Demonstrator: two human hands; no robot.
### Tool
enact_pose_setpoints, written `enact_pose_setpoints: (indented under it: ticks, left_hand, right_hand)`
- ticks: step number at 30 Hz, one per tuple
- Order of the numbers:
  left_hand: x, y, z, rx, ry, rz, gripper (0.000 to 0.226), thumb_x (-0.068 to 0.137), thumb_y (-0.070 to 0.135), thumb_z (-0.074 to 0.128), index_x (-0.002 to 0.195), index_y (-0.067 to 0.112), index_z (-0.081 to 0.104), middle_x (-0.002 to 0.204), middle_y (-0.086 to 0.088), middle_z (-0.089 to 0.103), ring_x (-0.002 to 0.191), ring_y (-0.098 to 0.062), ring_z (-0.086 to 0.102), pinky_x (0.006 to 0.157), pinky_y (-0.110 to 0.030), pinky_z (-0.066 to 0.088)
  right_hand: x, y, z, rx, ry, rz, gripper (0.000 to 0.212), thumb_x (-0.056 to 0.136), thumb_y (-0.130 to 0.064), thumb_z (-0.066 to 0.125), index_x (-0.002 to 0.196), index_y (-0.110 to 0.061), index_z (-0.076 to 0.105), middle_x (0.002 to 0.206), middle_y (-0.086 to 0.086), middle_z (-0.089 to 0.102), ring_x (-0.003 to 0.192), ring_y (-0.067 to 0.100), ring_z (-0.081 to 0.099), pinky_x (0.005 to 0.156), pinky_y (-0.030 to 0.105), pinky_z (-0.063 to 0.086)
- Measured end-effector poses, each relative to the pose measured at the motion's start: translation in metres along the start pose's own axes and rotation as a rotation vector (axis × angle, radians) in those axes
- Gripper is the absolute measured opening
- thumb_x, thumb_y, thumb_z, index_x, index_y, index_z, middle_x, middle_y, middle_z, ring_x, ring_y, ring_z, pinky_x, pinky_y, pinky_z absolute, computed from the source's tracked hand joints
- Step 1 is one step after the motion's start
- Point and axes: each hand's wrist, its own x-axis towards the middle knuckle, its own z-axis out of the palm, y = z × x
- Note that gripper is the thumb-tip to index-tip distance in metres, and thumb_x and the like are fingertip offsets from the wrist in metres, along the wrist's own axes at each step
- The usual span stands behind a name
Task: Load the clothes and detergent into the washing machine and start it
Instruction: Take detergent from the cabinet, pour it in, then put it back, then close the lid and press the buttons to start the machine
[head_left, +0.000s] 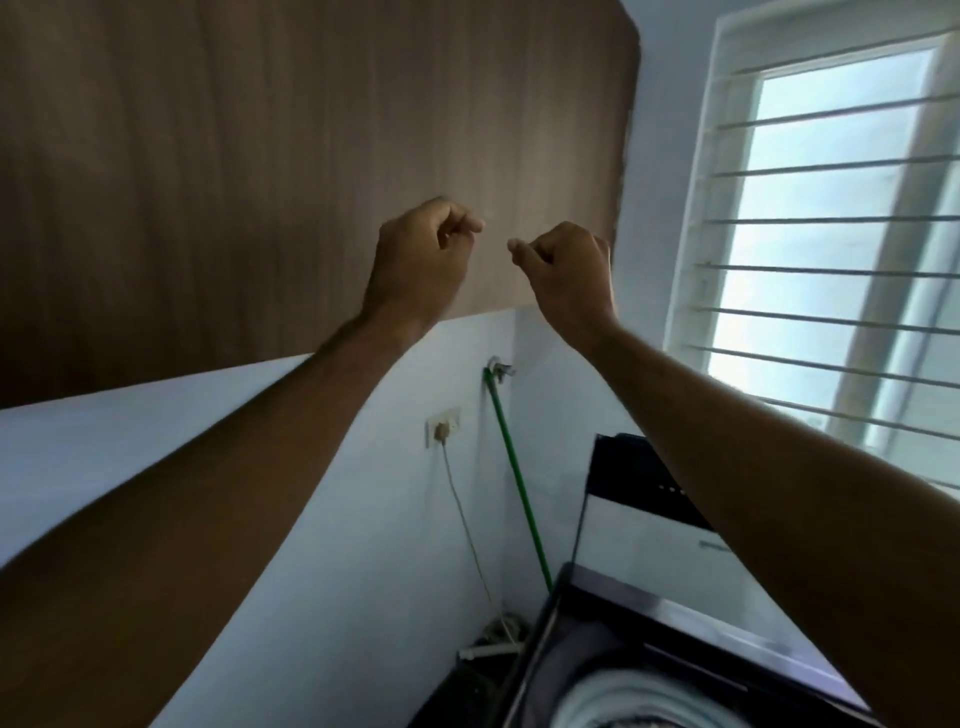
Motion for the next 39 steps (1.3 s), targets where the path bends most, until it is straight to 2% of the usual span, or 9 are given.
enact_pose_setpoints:
  ticks: [3, 8, 13, 18, 24, 27, 32, 36, 39]
  left_hand:
    - [-0.024, 0.003, 0.041, -0.119, -0.093, -0.058, 0.016, 0.095, 0.017, 0.056, 0.1, 0.018, 0.07, 0.097, 0.005, 0.071, 0.091, -0.005, 0.066, 0.083, -0.017, 0.053]
    - [-0.055, 0.013, 0.109, -0.224, -0.269, -0.142, 0.014, 0.096, 0.017, 0.057, 0.102, 0.019, 0.069, 0.098, 0.004, 0.071, 0.093, -0.01, 0.066, 0.085, -0.025, 0.055]
    - [-0.083, 0.035, 0.175, -0.298, -0.435, -0.145, 0.018, 0.095, 0.013, 0.056, 0.1, 0.025, 0.069, 0.096, 0.006, 0.069, 0.09, -0.007, 0.064, 0.081, -0.02, 0.052]
    - [-0.109, 0.049, 0.234, -0.327, -0.608, -0.172, 0.021, 0.096, 0.011, 0.055, 0.107, 0.023, 0.068, 0.099, 0.004, 0.068, 0.087, -0.007, 0.062, 0.073, -0.015, 0.048]
    - [-0.128, 0.044, 0.299, -0.256, -0.796, -0.154, 0.028, 0.091, 0.005, 0.054, 0.112, 0.019, 0.067, 0.105, 0.003, 0.065, 0.09, -0.008, 0.061, 0.074, -0.009, 0.041]
    - [-0.133, 0.037, 0.33, -0.212, -0.831, -0.163, 0.029, 0.09, 0.004, 0.054, 0.111, 0.018, 0.068, 0.105, 0.001, 0.066, 0.088, -0.01, 0.061, 0.07, -0.006, 0.037]
    - [-0.138, 0.026, 0.372, -0.158, -0.885, -0.154, 0.03, 0.089, 0.003, 0.055, 0.113, 0.016, 0.069, 0.111, -0.002, 0.067, 0.093, -0.013, 0.061, 0.078, -0.012, 0.04]
    - [-0.138, 0.018, 0.4, -0.112, -0.895, -0.154, 0.031, 0.09, 0.005, 0.055, 0.114, 0.019, 0.069, 0.109, 0.002, 0.065, 0.095, -0.011, 0.059, 0.067, -0.004, 0.034]
    - [-0.141, 0.009, 0.419, -0.119, -0.888, -0.171, 0.03, 0.089, 0.004, 0.056, 0.112, 0.019, 0.07, 0.112, -0.001, 0.067, 0.097, -0.013, 0.06, 0.079, -0.015, 0.041]
  right_hand:
    - [-0.017, 0.032, -0.026, -0.097, 0.007, 0.02, 0.054, 0.093, -0.035, 0.063, 0.053, -0.002, 0.048, 0.051, 0.007, 0.046, 0.053, 0.016, 0.043, 0.072, 0.034, 0.043]
    - [-0.051, 0.084, -0.083, -0.29, -0.001, 0.095, 0.058, 0.095, -0.031, 0.062, 0.048, -0.015, 0.033, 0.047, -0.002, 0.032, 0.048, 0.012, 0.034, 0.054, 0.025, 0.026]
    - [-0.086, 0.144, -0.135, -0.436, -0.04, 0.226, 0.05, 0.095, -0.035, 0.059, 0.057, -0.003, 0.057, 0.061, 0.007, 0.056, 0.064, 0.018, 0.053, 0.063, 0.03, 0.031]
    - [-0.114, 0.192, -0.172, -0.488, -0.059, 0.326, 0.035, 0.094, -0.034, 0.063, 0.075, -0.006, 0.074, 0.081, 0.007, 0.072, 0.085, 0.018, 0.063, 0.078, 0.031, 0.044]
    - [-0.134, 0.255, -0.194, -0.492, -0.082, 0.421, 0.021, 0.091, -0.03, 0.068, 0.087, -0.012, 0.075, 0.087, 0.004, 0.072, 0.08, 0.013, 0.062, 0.075, 0.024, 0.041]
    - [-0.138, 0.29, -0.195, -0.497, -0.123, 0.463, 0.019, 0.092, -0.03, 0.068, 0.087, -0.012, 0.075, 0.086, 0.005, 0.071, 0.081, 0.017, 0.064, 0.075, 0.025, 0.043]
    - [-0.143, 0.343, -0.189, -0.483, -0.156, 0.523, 0.018, 0.091, -0.03, 0.068, 0.09, -0.013, 0.074, 0.092, 0.007, 0.069, 0.083, 0.017, 0.063, 0.073, 0.023, 0.04]
    - [-0.144, 0.371, -0.182, -0.469, -0.185, 0.523, 0.017, 0.092, -0.027, 0.068, 0.092, -0.012, 0.075, 0.09, 0.004, 0.067, 0.081, 0.016, 0.06, 0.072, 0.024, 0.038]
    - [-0.142, 0.388, -0.175, -0.469, -0.211, 0.517, 0.016, 0.092, -0.028, 0.068, 0.095, -0.013, 0.074, 0.093, 0.004, 0.067, 0.083, 0.015, 0.06, 0.073, 0.026, 0.04]
